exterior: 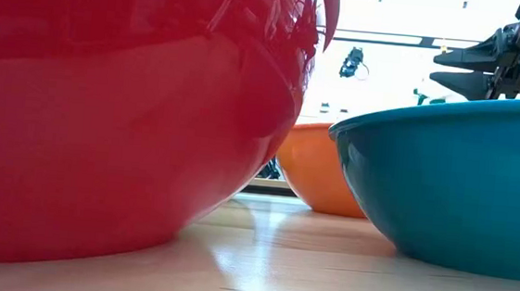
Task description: Nest bowls inside each other
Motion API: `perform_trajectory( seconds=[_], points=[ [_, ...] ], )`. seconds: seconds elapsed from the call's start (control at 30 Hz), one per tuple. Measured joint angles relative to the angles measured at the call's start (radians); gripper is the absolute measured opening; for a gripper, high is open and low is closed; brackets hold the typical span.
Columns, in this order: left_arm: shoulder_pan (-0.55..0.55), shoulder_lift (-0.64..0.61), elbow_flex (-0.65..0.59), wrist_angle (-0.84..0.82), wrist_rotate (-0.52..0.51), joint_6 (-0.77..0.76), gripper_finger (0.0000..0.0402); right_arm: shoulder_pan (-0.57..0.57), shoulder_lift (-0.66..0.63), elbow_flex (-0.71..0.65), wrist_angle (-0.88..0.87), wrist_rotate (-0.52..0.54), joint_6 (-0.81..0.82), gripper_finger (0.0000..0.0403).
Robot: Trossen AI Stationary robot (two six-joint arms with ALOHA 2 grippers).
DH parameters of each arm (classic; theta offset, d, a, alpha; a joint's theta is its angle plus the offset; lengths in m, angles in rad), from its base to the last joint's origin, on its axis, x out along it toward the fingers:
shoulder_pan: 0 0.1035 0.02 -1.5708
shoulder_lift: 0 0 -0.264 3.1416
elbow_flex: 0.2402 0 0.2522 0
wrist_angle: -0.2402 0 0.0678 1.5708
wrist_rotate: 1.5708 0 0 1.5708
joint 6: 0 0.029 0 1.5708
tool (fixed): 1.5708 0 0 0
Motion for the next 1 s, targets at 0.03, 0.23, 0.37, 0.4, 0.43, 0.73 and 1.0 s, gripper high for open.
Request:
perform_trajectory(
  seconds=[0.03, 0.23, 0.37, 0.4, 0.43, 0.73, 1.0],
  points=[
    [0.0, 0.0, 0.0, 0.0, 0.0, 0.0, 0.0192, 0.0, 0.0, 0.0, 0.0, 0.0, 0.0, 0.0146],
    [0.0, 0.0, 0.0, 0.0, 0.0, 0.0, 0.0192, 0.0, 0.0, 0.0, 0.0, 0.0, 0.0, 0.0146],
    [0.0, 0.0, 0.0, 0.0, 0.0, 0.0, 0.0192, 0.0, 0.0, 0.0, 0.0, 0.0, 0.0, 0.0146],
    [0.0, 0.0, 0.0, 0.0, 0.0, 0.0, 0.0192, 0.0, 0.0, 0.0, 0.0, 0.0, 0.0, 0.0146],
    [0.0, 0.0, 0.0, 0.0, 0.0, 0.0, 0.0192, 0.0, 0.0, 0.0, 0.0, 0.0, 0.0, 0.0146],
    [0.0, 0.0, 0.0, 0.01, 0.0, 0.0, 0.0192, 0.0, 0.0, 0.0, 0.0, 0.0, 0.0, 0.0146],
    [0.0, 0.0, 0.0, 0.117, 0.0, -0.002, 0.0192, 0.0, 0.0, 0.0, 0.0, 0.0, 0.0, 0.0146]
  ],
)
